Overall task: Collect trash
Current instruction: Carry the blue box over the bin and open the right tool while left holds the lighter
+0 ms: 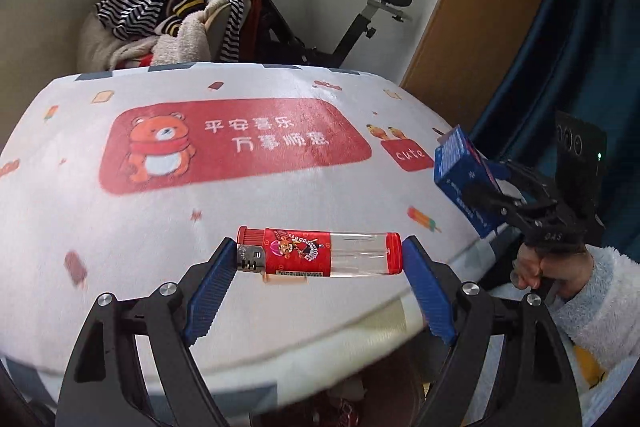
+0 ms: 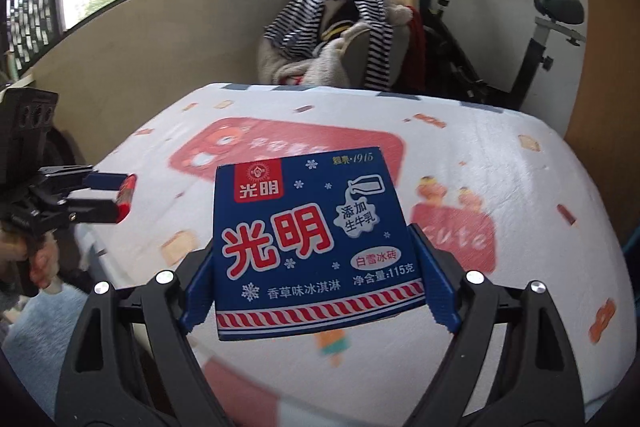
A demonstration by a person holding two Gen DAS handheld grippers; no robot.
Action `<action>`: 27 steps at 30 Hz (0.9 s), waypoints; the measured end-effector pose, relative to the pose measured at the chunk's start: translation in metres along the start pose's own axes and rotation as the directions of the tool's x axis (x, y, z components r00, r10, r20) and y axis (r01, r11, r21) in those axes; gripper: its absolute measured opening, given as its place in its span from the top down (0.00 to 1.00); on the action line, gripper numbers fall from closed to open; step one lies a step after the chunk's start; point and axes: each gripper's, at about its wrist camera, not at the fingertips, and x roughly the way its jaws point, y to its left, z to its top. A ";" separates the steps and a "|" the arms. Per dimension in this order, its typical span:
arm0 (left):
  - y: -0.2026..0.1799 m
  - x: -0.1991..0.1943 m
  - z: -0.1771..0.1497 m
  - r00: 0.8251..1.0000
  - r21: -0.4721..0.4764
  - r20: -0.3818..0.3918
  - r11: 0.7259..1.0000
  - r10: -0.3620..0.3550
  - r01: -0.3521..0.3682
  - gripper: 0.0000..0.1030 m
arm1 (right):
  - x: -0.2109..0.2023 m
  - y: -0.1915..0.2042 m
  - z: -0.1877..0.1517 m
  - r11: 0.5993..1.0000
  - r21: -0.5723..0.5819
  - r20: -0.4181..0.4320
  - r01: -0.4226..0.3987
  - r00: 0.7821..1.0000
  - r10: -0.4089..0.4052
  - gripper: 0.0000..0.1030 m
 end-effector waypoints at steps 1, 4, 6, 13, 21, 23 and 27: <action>-0.002 -0.010 -0.010 1.000 0.003 0.008 1.000 0.002 -0.002 0.21 | -0.006 0.011 -0.009 0.999 -0.029 -0.013 -0.013 1.000 0.013 0.18; -0.008 -0.035 -0.038 0.999 -0.004 0.033 1.000 0.002 -0.002 0.21 | -0.022 0.034 -0.024 0.994 -0.091 -0.060 -0.068 0.996 0.063 0.18; -0.012 -0.050 -0.056 0.999 -0.018 0.051 1.000 -0.006 0.007 0.21 | -0.028 0.049 -0.038 0.988 -0.120 -0.104 -0.097 0.991 0.085 0.18; -0.018 -0.073 -0.106 0.999 -0.017 0.040 1.000 -0.009 0.010 0.21 | -0.035 0.085 -0.070 0.974 -0.132 -0.149 -0.186 0.975 0.166 0.18; -0.010 -0.081 -0.128 0.998 -0.041 0.059 0.999 -0.006 0.009 0.21 | -0.017 0.097 -0.078 0.973 -0.084 -0.230 -0.216 0.954 0.192 0.18; -0.010 -0.080 -0.128 0.998 -0.046 0.070 0.999 0.002 0.001 0.21 | -0.019 0.099 -0.087 0.975 -0.073 -0.236 -0.208 0.954 0.186 0.18; -0.010 -0.078 -0.129 0.997 -0.062 0.075 0.998 0.013 -0.008 0.21 | -0.012 0.107 -0.083 0.974 -0.097 -0.250 -0.203 0.952 0.173 0.18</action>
